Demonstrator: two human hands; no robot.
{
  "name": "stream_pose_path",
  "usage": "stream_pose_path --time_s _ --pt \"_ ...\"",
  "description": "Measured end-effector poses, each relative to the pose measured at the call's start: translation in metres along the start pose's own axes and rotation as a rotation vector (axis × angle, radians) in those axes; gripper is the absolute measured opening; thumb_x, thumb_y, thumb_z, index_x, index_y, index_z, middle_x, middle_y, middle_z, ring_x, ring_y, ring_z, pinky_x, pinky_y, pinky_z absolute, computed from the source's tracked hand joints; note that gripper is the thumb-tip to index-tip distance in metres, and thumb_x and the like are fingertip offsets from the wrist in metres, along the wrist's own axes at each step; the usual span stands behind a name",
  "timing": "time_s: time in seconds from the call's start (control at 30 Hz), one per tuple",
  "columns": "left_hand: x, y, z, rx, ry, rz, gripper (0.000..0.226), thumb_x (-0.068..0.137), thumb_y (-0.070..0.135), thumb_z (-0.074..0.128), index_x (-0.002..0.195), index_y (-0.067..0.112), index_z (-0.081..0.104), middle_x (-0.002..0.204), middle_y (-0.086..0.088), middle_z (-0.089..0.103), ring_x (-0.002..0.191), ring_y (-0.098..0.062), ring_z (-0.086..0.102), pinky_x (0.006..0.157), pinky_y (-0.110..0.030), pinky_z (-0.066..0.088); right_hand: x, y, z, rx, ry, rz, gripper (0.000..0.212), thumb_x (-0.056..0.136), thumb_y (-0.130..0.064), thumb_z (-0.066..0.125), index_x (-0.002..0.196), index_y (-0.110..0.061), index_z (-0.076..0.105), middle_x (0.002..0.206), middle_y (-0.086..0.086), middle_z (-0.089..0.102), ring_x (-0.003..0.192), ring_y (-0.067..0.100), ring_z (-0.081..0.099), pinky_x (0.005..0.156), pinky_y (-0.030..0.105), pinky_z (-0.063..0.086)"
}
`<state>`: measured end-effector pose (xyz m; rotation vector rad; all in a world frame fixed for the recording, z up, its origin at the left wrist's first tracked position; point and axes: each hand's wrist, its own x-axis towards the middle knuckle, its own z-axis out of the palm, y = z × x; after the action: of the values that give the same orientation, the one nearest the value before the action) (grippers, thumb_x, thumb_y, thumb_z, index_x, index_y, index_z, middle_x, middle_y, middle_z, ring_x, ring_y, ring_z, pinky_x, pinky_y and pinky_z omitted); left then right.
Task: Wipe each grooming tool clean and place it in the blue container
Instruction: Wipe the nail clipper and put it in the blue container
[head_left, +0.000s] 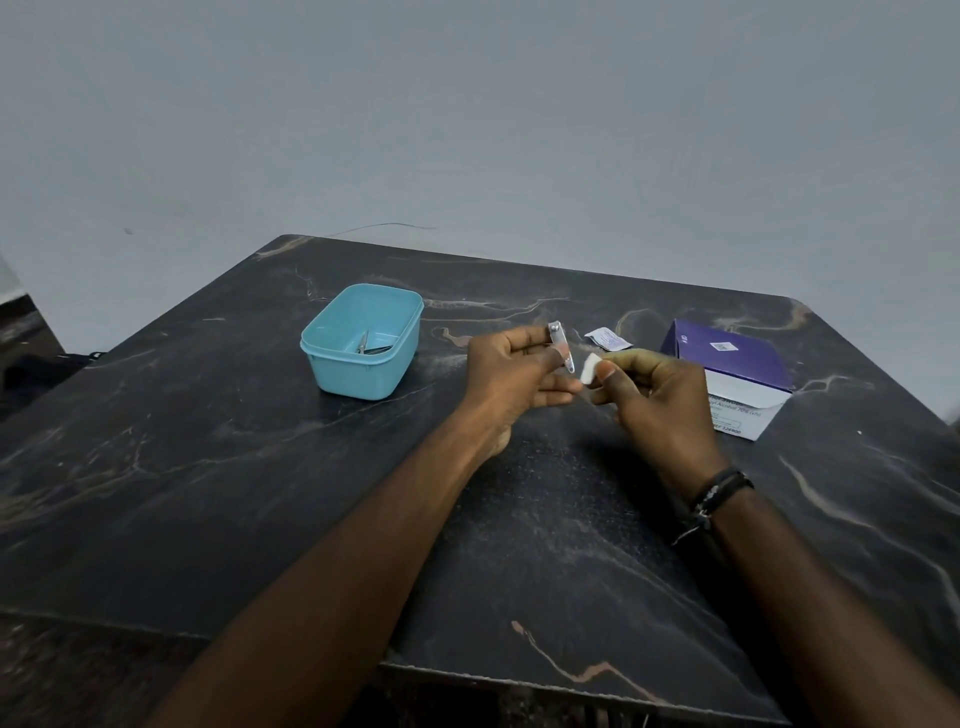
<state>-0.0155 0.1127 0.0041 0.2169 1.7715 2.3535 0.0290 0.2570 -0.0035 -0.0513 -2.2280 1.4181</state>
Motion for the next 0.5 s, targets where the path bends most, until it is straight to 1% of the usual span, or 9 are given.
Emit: stream_pose_path --time_s 0.13,0.23,0.33,0.43,0.5 --pt "0.001 -0.003 0.000 0.081 0.010 0.035 0.021 0.088 0.012 0.069 0.105 -0.002 0.068 0.087 -0.017 0.074 0.062 -0.015 0.067 0.058 -0.029 0.059 -0.001 0.002 0.003 -0.031 -0.044 0.013 0.016 0.092 -0.008 0.061 0.081 -0.011 0.072 0.072 0.007 0.073 0.065 0.014 0.069 0.052 0.011 0.042" --pt "0.000 -0.003 -0.001 0.081 0.006 0.041 0.018 0.083 0.010 0.075 0.096 -0.002 0.071 0.080 -0.013 0.071 0.058 -0.011 0.062 0.053 -0.026 0.056 -0.003 0.001 0.004 0.003 -0.059 0.041 0.013 0.092 -0.009 0.063 0.082 -0.011 0.072 0.069 0.005 0.073 0.063 0.011 0.069 0.051 0.010 0.042" --pt "0.001 -0.001 -0.004 0.044 -0.008 0.039 0.021 0.078 0.010 0.079 0.093 -0.003 0.070 0.074 -0.010 0.071 0.057 -0.013 0.063 0.056 -0.026 0.056 -0.005 -0.004 0.004 0.081 -0.059 0.079 0.011 0.090 -0.013 0.067 0.082 -0.008 0.072 0.070 0.007 0.073 0.062 0.010 0.069 0.050 0.012 0.044" --pt "0.001 -0.001 -0.005 0.012 -0.026 0.041 0.014 0.078 0.007 0.078 0.088 0.000 0.070 0.071 -0.011 0.071 0.057 -0.016 0.064 0.058 -0.027 0.057 -0.005 -0.007 0.003 0.218 -0.088 0.168 0.014 0.088 -0.018 0.070 0.083 -0.004 0.071 0.071 0.010 0.073 0.062 0.014 0.067 0.048 0.018 0.043" --pt "0.001 -0.001 -0.004 0.030 -0.039 0.048 0.012 0.078 0.006 0.078 0.086 0.003 0.070 0.072 -0.012 0.071 0.058 -0.017 0.064 0.059 -0.029 0.057 -0.005 -0.008 0.002 0.281 -0.107 0.230 0.017 0.087 -0.017 0.070 0.083 0.000 0.070 0.067 0.009 0.070 0.058 0.014 0.061 0.048 0.019 0.042"
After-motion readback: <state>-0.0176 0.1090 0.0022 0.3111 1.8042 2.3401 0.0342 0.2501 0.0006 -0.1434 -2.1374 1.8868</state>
